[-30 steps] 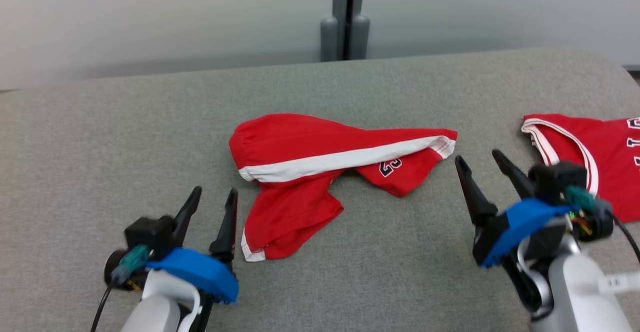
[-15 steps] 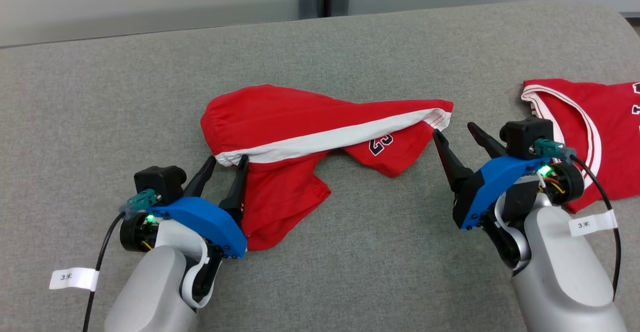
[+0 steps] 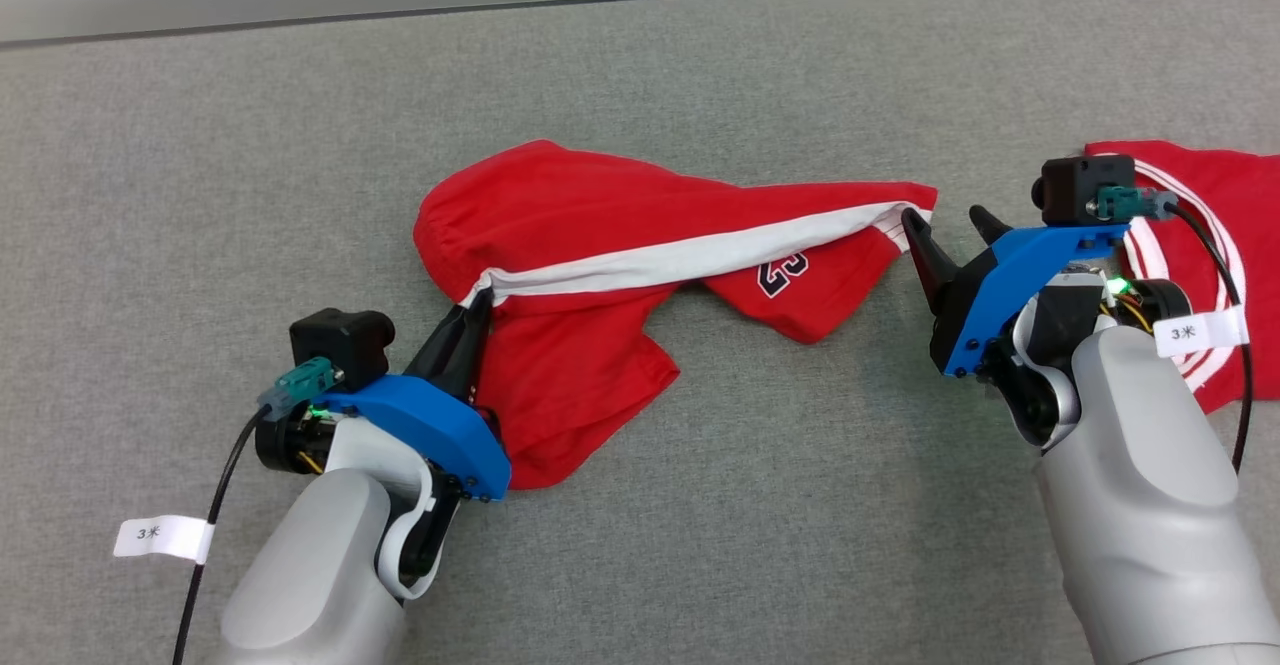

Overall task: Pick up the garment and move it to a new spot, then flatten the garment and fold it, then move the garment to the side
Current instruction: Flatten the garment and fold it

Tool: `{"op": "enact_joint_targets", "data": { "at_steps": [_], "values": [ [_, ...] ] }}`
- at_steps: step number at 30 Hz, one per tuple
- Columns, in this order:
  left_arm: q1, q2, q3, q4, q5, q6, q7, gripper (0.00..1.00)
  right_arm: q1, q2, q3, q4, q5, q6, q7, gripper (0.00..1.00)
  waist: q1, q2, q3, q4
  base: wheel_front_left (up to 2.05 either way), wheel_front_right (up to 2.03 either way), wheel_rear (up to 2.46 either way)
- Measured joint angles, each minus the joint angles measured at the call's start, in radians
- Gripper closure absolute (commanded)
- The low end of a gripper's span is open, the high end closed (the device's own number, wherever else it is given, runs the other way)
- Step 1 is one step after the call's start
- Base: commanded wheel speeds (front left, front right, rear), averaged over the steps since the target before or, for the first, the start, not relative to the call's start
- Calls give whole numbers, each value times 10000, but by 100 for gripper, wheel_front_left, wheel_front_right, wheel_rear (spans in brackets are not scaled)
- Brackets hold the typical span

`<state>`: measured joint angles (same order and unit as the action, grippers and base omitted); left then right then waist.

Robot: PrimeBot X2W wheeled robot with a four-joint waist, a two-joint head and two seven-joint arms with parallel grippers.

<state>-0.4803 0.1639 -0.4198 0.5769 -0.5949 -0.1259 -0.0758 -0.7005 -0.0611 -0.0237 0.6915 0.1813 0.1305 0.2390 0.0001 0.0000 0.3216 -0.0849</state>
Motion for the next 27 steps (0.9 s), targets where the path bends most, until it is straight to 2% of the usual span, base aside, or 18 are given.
{"op": "enact_joint_targets", "data": {
  "at_steps": [3, 5, 6, 7, 8, 14, 18, 23, 27],
  "values": [
    [-164, -36, -267, -27, -36, 0, -54, 100, -336, 81, -178, 742, 36, 0, 253, 0, 0, 0, 122, 225, 0, 0, 0],
    [-216, -33, -405, -21, -44, 0, -65, 100, -428, 82, 111, 934, 564, 0, 171, 0, 0, 0, 179, 314, 0, 0, 0],
    [-236, -29, -449, -13, -59, 0, -73, 100, -478, 88, 290, 1009, 748, 0, 119, 18, 0, 0, 202, 346, 0, 0, 0],
    [-264, -23, -487, -6, -77, 0, -104, 100, -514, 109, 447, 1064, 901, 0, -13, 66, 0, 0, 215, 367, 0, 0, 0],
    [-301, -10, -516, 13, -88, 0, -132, 100, -550, 130, 558, 1139, 1014, 0, -100, 100, 0, 0, 210, 377, 0, 0, 0],
    [-346, 127, -706, 94, -188, -2, -345, 100, -778, 121, 949, 1308, 1292, 0, -1072, 100, 0, 0, 5, 319, 0, 0, 0],
    [-387, 167, -681, -199, -453, -2, -633, 100, -877, 123, 1131, 1009, 1241, 0, -1649, 100, 0, 0, -266, 254, 0, 0, 0],
    [-916, 627, -575, -1530, -1147, -2, -389, 100, -1227, -151, 1425, -265, 1118, 0, -1902, 100, 0, 0, -717, 201, 0, 0, 0],
    [-1370, 1315, -299, -2884, -2178, -27, 408, 100, -1339, -568, 1603, -1659, 1214, 0, -1419, 100, -3, 0, -1139, 183, 0, 0, 0]
  ]
}}
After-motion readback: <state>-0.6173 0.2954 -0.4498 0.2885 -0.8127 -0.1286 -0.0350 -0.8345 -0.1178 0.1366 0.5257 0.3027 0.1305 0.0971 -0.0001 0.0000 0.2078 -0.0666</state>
